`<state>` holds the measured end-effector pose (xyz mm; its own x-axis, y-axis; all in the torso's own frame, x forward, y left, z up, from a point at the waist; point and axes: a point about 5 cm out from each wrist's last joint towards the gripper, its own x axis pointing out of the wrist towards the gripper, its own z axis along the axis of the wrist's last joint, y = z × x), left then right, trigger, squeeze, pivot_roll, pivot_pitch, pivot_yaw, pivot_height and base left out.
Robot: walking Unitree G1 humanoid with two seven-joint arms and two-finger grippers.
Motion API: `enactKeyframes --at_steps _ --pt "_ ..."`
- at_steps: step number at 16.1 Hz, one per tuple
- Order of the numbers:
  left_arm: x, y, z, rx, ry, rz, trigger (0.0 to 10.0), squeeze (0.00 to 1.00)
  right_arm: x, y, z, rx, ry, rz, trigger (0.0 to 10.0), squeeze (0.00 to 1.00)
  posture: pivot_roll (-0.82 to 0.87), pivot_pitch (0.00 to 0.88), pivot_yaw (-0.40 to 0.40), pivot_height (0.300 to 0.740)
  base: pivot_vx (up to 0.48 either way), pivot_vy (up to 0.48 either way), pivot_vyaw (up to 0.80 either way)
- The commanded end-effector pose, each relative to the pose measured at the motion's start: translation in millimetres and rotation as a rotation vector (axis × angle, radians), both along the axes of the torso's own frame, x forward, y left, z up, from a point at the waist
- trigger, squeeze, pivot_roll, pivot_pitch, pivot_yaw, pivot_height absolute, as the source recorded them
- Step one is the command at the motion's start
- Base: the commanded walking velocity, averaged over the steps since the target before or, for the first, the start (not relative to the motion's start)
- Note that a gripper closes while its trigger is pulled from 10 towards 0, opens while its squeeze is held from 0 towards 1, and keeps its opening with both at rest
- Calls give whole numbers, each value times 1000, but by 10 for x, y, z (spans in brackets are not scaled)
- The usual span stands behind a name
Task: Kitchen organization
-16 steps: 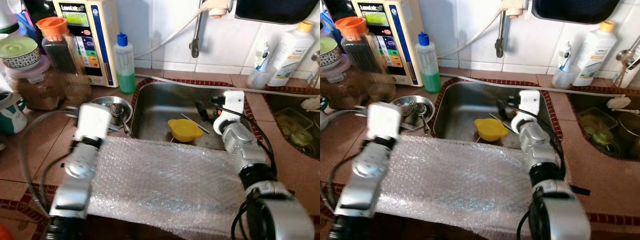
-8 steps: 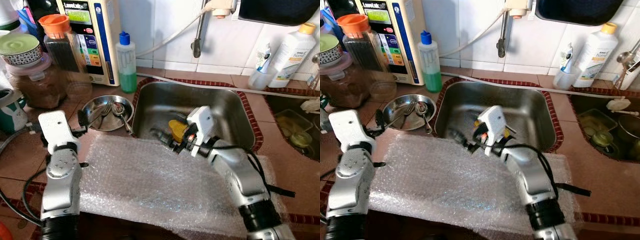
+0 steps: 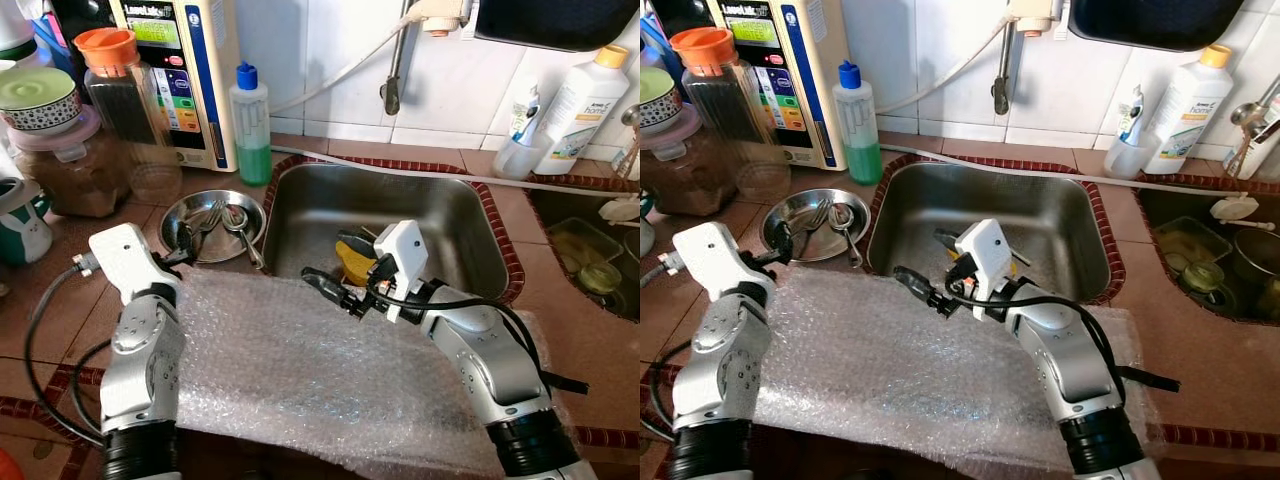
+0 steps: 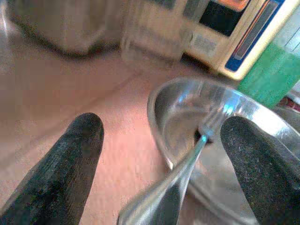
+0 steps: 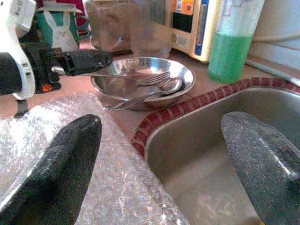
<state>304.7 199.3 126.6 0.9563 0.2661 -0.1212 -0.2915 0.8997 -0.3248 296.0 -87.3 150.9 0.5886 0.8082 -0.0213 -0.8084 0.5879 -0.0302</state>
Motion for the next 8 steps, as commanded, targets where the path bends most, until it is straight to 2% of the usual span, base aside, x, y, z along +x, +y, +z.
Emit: enactKeyframes --at_steps 1,2,3,4,8 --pt "28 -38 -39 -78 27 -19 5882 0 -22 18 48 -15 -15 10 10000 0 81 28 -4 740 0 0 0" --pt "25 -57 -54 -107 34 -18 2627 0 -32 31 45 -18 -15 13 10000 0 81 28 -4 740 0 0 0" --pt "23 -59 -56 -106 34 -21 1020 0 -36 38 42 -21 -16 15 10000 0 81 28 -4 740 0 0 0" --pt "18 -62 -65 -120 38 -20 0 0 -33 40 41 -24 -17 15 10000 0 81 27 -4 740 0 0 0" --pt "16 -35 -51 -138 31 -15 0 0 -24 39 35 -32 -17 6 10000 0 81 27 -2 740 0 0 0"
